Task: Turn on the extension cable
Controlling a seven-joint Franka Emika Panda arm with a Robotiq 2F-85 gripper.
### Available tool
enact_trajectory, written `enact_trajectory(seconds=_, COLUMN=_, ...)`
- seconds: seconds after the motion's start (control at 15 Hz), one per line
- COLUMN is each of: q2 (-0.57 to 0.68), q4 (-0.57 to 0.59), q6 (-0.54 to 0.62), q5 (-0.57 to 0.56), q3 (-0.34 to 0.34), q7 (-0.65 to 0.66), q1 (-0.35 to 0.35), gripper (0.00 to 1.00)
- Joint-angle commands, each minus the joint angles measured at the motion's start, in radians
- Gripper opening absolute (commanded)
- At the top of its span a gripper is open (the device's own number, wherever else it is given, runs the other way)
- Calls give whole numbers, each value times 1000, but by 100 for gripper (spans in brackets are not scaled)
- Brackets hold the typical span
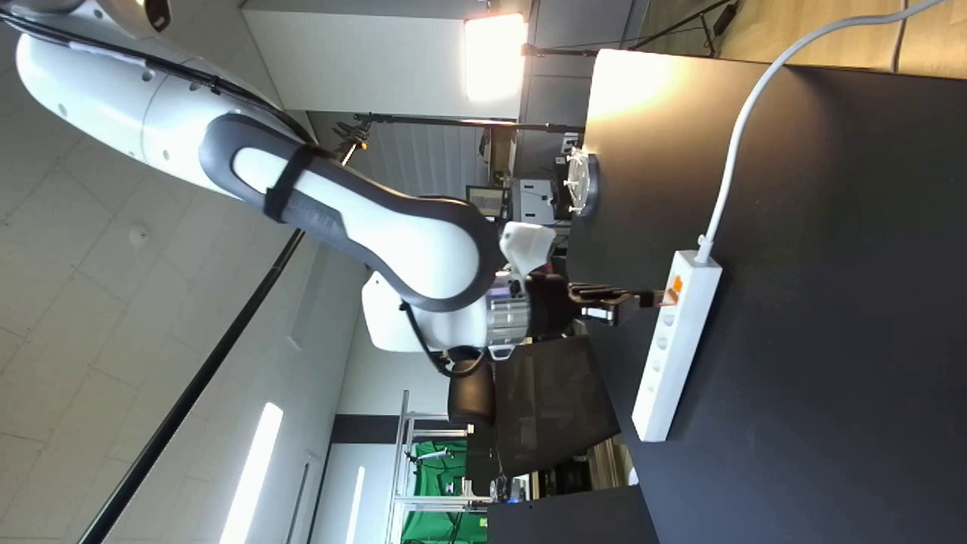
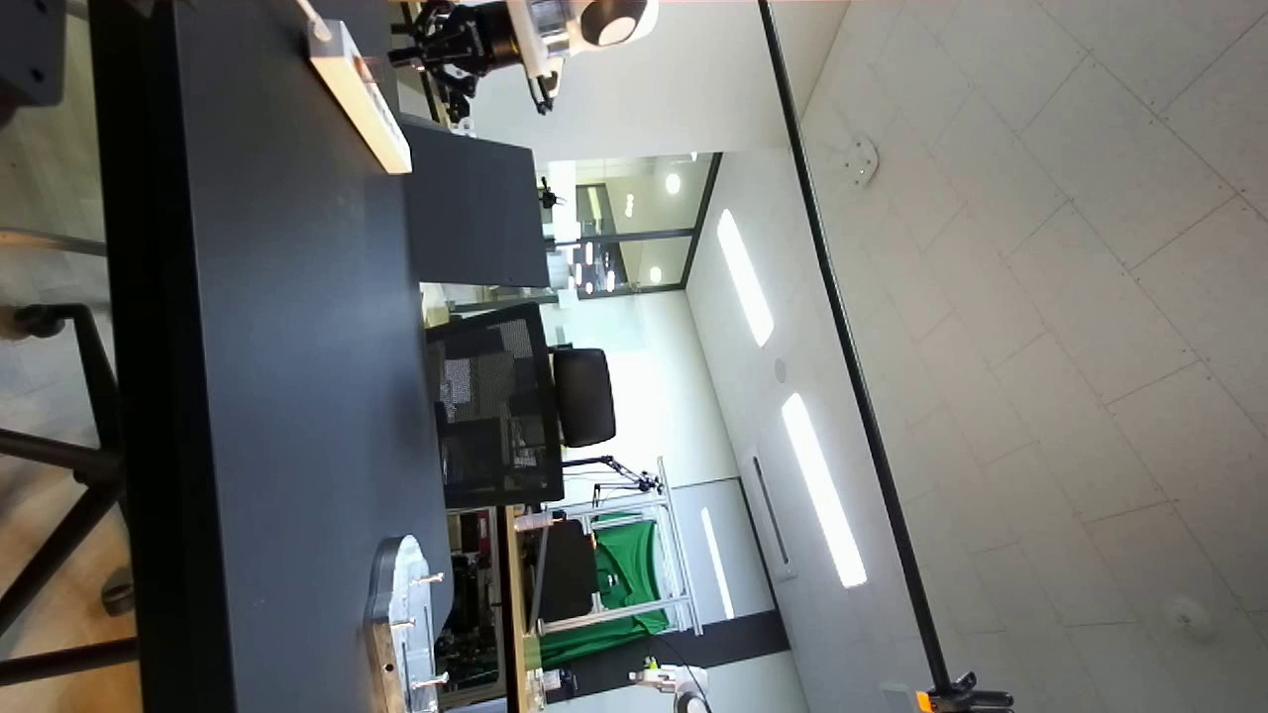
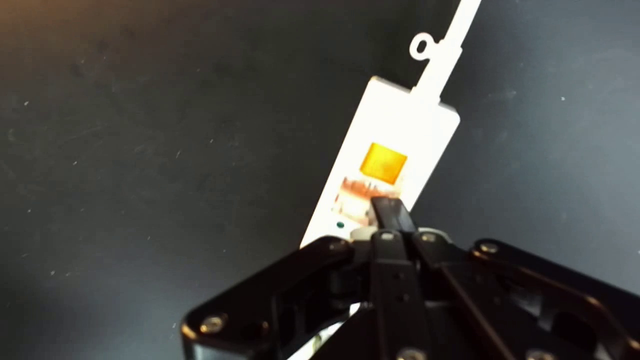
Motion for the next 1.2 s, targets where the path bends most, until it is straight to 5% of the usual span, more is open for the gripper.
enact_trajectory(seconds=0.0, q2=-189, q4=-21, q6=-131, q5=-12, q3=31, q7=5, q1=-13, gripper=0)
enact_trajectory(seconds=0.4, q2=-340, q4=33, q6=-356, q5=78, q3=111, q7=-105, q1=-88, gripper=0)
enact_trajectory(seconds=0.53, q2=-351, q4=52, q6=-415, q5=111, q3=122, q7=-146, q1=-108, gripper=27)
enact_trajectory(seconds=1.13, q2=-332, q4=95, q6=-555, q5=175, q3=136, q7=-230, q1=-153, gripper=87)
